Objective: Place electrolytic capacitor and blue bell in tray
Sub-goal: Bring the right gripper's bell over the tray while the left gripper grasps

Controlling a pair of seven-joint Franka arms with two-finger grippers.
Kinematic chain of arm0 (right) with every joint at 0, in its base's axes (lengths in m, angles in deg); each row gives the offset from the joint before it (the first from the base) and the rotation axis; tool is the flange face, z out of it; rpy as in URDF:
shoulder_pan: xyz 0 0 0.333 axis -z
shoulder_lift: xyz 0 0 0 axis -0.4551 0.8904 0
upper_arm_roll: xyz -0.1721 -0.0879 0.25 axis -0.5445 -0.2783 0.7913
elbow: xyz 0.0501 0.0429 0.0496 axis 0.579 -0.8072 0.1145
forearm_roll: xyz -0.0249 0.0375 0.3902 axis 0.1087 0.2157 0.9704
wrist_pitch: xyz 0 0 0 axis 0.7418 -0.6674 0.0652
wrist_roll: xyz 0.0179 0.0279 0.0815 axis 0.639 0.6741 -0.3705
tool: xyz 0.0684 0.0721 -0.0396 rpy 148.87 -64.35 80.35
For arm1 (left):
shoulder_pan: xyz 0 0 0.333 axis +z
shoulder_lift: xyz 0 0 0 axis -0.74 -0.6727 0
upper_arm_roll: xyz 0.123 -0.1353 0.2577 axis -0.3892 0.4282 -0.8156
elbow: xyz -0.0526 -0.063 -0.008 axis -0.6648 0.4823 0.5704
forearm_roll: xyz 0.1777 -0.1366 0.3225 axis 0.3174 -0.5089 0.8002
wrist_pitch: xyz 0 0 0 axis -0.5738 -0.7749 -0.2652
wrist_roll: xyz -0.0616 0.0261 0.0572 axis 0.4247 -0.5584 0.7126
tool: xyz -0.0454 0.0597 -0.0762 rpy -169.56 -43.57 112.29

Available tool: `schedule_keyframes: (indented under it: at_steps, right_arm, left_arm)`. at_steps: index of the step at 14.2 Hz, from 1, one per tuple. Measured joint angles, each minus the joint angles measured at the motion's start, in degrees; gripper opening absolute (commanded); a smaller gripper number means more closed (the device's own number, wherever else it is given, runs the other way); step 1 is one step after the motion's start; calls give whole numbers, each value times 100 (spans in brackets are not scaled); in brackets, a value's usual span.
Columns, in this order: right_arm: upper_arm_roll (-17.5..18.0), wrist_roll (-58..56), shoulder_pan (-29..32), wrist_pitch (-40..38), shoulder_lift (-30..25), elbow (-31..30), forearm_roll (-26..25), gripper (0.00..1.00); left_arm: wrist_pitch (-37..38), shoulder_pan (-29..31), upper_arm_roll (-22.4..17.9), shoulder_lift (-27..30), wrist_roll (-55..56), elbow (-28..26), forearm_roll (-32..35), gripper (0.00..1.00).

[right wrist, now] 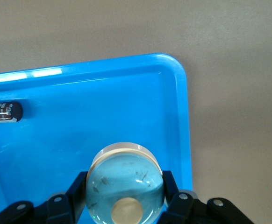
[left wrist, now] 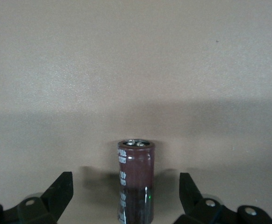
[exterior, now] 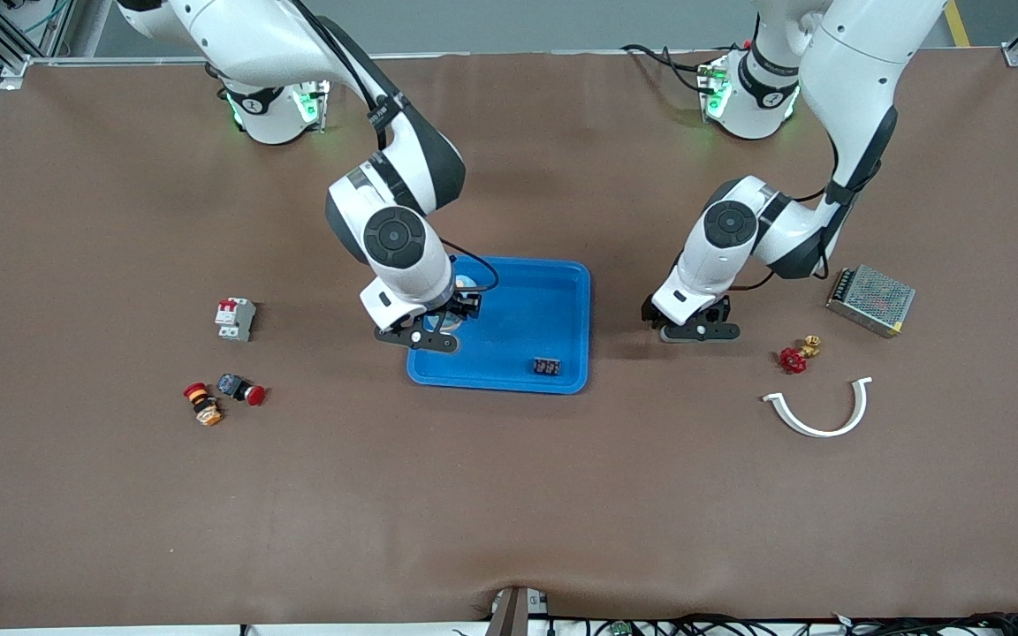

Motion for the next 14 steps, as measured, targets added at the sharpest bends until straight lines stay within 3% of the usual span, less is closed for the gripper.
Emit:
schedule_keyframes:
  at_steps: [1,2,4,10,14]
  right_arm:
    - [-5,2,-1,103,33,-51,0,35]
    - [-15,2,-1,180,71,-92,-1,35]
    - [-41,2,-1,279,151,-163,-1,36]
    - [-79,3,-1,916,580,-206,-2,36]
    - [-81,3,-2,1010,684,-205,-14,36]
  left_arm:
    - [0,0,1,-1,11,0,0,56]
    - [0,0,2,-1,49,0,0,26]
    - [0,-10,12,-1,293,0,0,0]
    - [34,-15,71,1,769,9,-5,0]
    - [82,-4,206,4,2726,107,-77,0]
